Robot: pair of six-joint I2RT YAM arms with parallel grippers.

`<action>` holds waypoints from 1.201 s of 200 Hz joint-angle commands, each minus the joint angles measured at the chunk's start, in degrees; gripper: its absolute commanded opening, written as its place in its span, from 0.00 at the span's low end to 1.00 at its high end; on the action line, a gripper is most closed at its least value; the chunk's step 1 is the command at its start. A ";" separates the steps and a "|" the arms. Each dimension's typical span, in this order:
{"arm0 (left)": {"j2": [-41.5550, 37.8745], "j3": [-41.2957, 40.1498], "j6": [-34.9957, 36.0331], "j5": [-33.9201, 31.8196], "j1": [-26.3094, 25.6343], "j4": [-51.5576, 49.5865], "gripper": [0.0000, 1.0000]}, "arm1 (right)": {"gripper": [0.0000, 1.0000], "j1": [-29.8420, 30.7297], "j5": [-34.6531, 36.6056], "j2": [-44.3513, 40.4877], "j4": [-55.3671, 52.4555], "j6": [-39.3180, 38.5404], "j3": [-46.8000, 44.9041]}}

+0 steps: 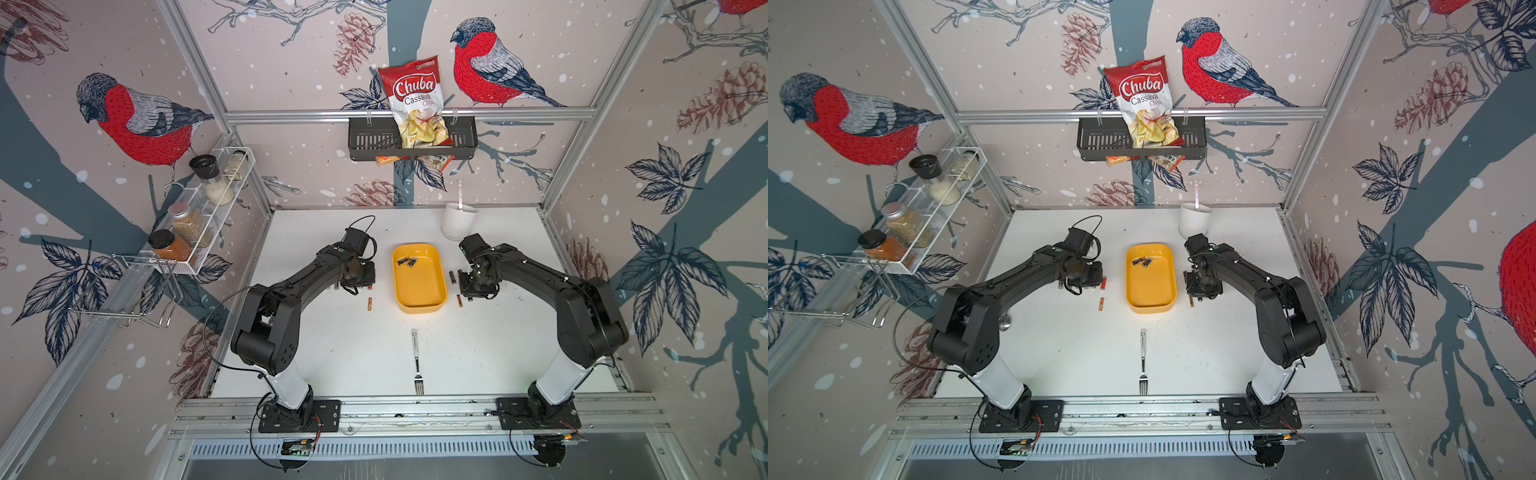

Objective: Take the batteries out of the storage box
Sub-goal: Place the battery at the center of the board.

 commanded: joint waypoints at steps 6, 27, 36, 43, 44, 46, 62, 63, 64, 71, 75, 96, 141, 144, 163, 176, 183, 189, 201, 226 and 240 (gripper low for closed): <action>-0.05 0.13 0.46 -0.33 0.11 -0.97 0.32 | 0.21 -0.49 -0.46 0.75 2.92 -1.86 -1.55; 0.09 0.13 0.28 -0.42 0.11 -1.06 0.32 | 0.21 -0.71 -0.67 1.45 3.64 -2.29 -1.94; 0.22 0.13 0.17 -0.37 0.18 -1.07 0.32 | 0.21 -0.67 -0.64 1.89 3.81 -2.40 -1.98; 0.33 0.18 0.19 -0.29 0.03 -1.02 0.32 | 0.21 -0.71 -0.64 2.15 3.98 -2.52 -2.03; 0.34 0.19 0.19 -0.29 0.03 -1.04 0.32 | 0.21 -0.68 -0.64 2.25 3.99 -2.53 -2.07; 0.35 0.17 0.19 -0.29 0.03 -1.06 0.32 | 0.21 -0.71 -0.64 2.36 4.06 -2.54 -2.10; 0.35 0.20 0.07 -0.29 -0.01 -1.14 0.32 | 0.21 -0.77 -0.85 2.95 4.43 -2.68 -2.37; 0.35 0.24 0.09 -0.29 0.01 -1.15 0.32 | 0.21 -0.76 -0.92 2.95 4.43 -2.66 -2.37; 0.31 0.22 0.05 -0.29 0.02 -1.15 0.32 | 0.21 -0.76 -0.96 2.95 4.48 -2.64 -2.38; 0.35 0.21 0.07 -0.37 0.03 -1.15 0.32 | 0.21 -0.79 -1.06 3.18 4.60 -2.73 -2.47; 0.32 0.33 0.02 -0.39 0.03 -1.22 0.32 | 0.21 -0.76 -1.08 3.24 4.68 -2.72 -2.54; 0.44 0.36 0.06 -0.39 0.03 -1.25 0.32 | 0.21 -0.75 -1.06 3.70 4.96 -2.85 -2.80; 0.44 0.15 -0.20 -0.38 -0.06 -1.15 0.32 | 0.21 -0.76 -0.82 4.54 5.06 -3.17 -2.73; 0.44 0.09 -0.16 -0.38 -0.06 -1.15 0.32 | 0.21 -0.75 -0.82 4.55 5.05 -3.16 -2.73; 0.43 -0.01 -0.20 -0.40 -0.06 -1.15 0.32 | 0.22 -0.78 -0.65 4.83 4.96 -3.34 -2.81; 0.38 0.01 -0.19 -0.39 -0.06 -1.11 0.32 | 0.23 -0.80 -0.56 4.88 4.97 -3.48 -2.82; 0.44 0.01 -0.22 -0.42 -0.11 -1.15 0.32 | 0.23 -0.75 -0.58 5.01 4.90 -3.43 -2.82; 0.50 0.00 -0.18 -0.42 -0.11 -1.17 0.32 | 0.24 -0.75 -0.56 4.94 4.90 -3.46 -2.82; 0.52 0.11 -0.21 -0.38 -0.12 -1.15 0.32 | 0.24 -0.79 -0.55 5.01 4.79 -3.47 -2.69; 0.59 0.14 -0.16 -0.37 -0.15 -1.11 0.32 | 0.25 -0.82 -0.24 4.80 4.27 -3.42 -2.20; 0.69 0.28 -0.18 -0.38 -0.23 -1.13 0.32 | 0.26 -0.83 -0.13 4.70 4.00 -3.42 -1.94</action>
